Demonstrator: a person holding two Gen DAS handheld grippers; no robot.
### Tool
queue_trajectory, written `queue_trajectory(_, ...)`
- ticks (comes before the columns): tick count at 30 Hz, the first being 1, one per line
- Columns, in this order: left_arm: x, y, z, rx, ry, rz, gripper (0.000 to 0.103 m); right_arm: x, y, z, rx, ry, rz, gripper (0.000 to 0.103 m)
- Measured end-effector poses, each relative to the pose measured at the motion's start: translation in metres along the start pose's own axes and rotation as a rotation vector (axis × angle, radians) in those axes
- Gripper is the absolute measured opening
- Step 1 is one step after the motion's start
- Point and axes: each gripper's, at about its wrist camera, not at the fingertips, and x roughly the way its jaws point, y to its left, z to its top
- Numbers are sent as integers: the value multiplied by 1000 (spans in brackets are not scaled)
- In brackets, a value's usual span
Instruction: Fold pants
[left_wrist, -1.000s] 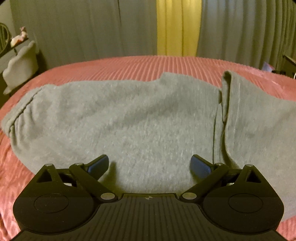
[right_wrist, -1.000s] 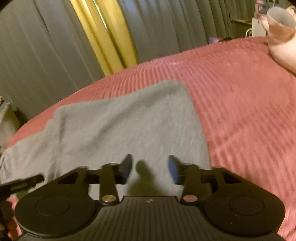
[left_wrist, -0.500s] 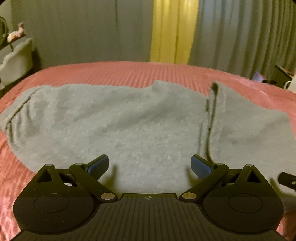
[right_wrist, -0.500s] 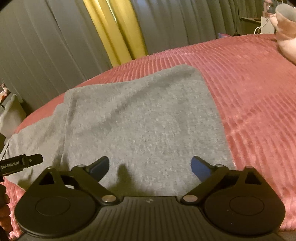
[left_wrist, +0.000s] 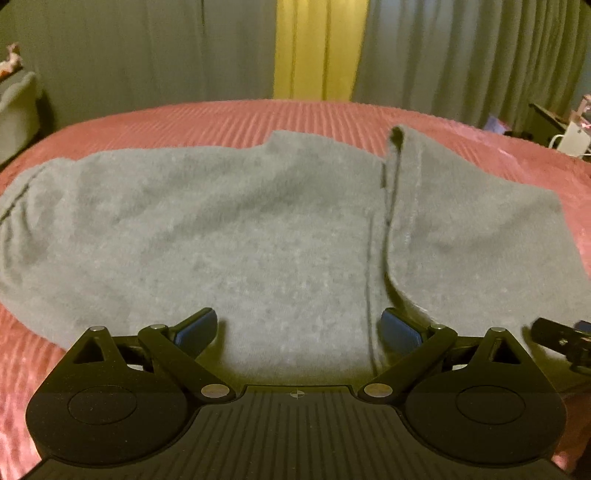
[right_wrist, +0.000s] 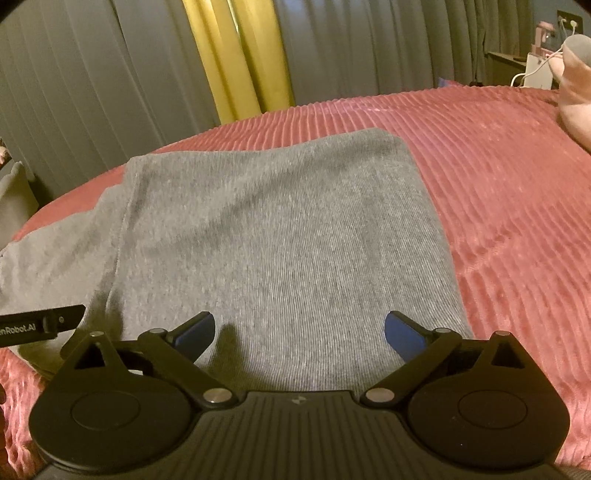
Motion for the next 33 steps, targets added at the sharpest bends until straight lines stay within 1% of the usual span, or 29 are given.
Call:
queue_trajectory(2, 4, -3, -2, 15, 34, -26, 100, 1, 1, 0, -2, -1, -2, 99)
queue_trajectory(3, 9, -5, -3, 35, 63, -31, 100, 2, 1, 0, -4, -2, -3, 99)
queue_trajectory(4, 12, -7, -5, 51, 82, -15, 101, 3, 1, 0, -8, -2, -6, 99)
queue_trajectory(5, 13, -5, -5, 55, 81, 15, 101, 4, 2, 0, -14, -2, -9, 99)
queue_trajectory(6, 13, 0, -4, 34, 74, 49, 101, 4, 2, 0, -20, -1, -12, 99)
queue_trajectory(7, 14, 7, -2, 8, 76, 117, 99, 4, 3, -1, -26, 0, -14, 99)
queue_trajectory(8, 15, 18, 2, -26, 75, 207, 99, 4, 4, -1, -33, 1, -18, 99)
queue_trajectory(9, 14, 29, 4, -60, 68, 254, 99, 4, 4, -1, -37, 2, -20, 99)
queue_trajectory(10, 11, 48, 9, -126, 60, 288, 99, 4, 4, -1, -38, 3, -20, 99)
queue_trajectory(11, 5, 66, 13, -192, 50, 286, 99, 4, 4, 0, -37, 3, -18, 99)
queue_trajectory(13, -11, 109, 21, -358, 11, 235, 99, 4, 2, 0, -25, 1, -10, 99)
queue_trajectory(15, -26, 159, 24, -536, -39, 168, 99, 3, 1, 0, -15, -2, -1, 99)
queue_trajectory(17, -32, 210, 19, -692, -76, 96, 98, 1, -1, 1, -7, -4, 9, 99)
queue_trajectory(18, -32, 228, 15, -743, -76, 71, 98, 1, -2, 0, -2, -4, 13, 99)
queue_trajectory(20, -29, 268, -3, -854, -77, 9, 93, 1, -4, 1, 7, -5, 20, 99)
queue_trajectory(21, -26, 285, -13, -915, -69, -9, 86, 1, -4, 1, 9, -5, 21, 99)
queue_trajectory(22, -22, 300, -19, -969, -59, -24, 81, 1, -3, 1, 7, -5, 19, 99)
queue_trajectory(23, -19, 310, -26, -1020, -50, -29, 80, 1, -2, 1, 2, -4, 15, 99)
queue_trajectory(25, -16, 323, -34, -1101, -62, -49, 80, 2, 1, 0, -14, -2, 3, 99)
queue_trajectory(27, -9, 330, -39, -1147, -92, -132, 80, 3, 2, 0, -24, 0, -6, 99)
queue_trajectory(28, -5, 334, -40, -1160, -95, -169, 80, 3, 3, 0, -32, 2, -10, 99)
queue_trajectory(29, 1, 335, -40, -1173, -87, -189, 80, 4, 4, 0, -37, 2, -13, 99)
queue_trajectory(31, 8, 338, -43, -1189, -77, -183, 79, 4, 3, 0, -37, 3, -14, 99)
queue_trajectory(33, 13, 341, -45, -1221, -90, -216, 79, 4, 1, 1, -31, 2, -10, 99)
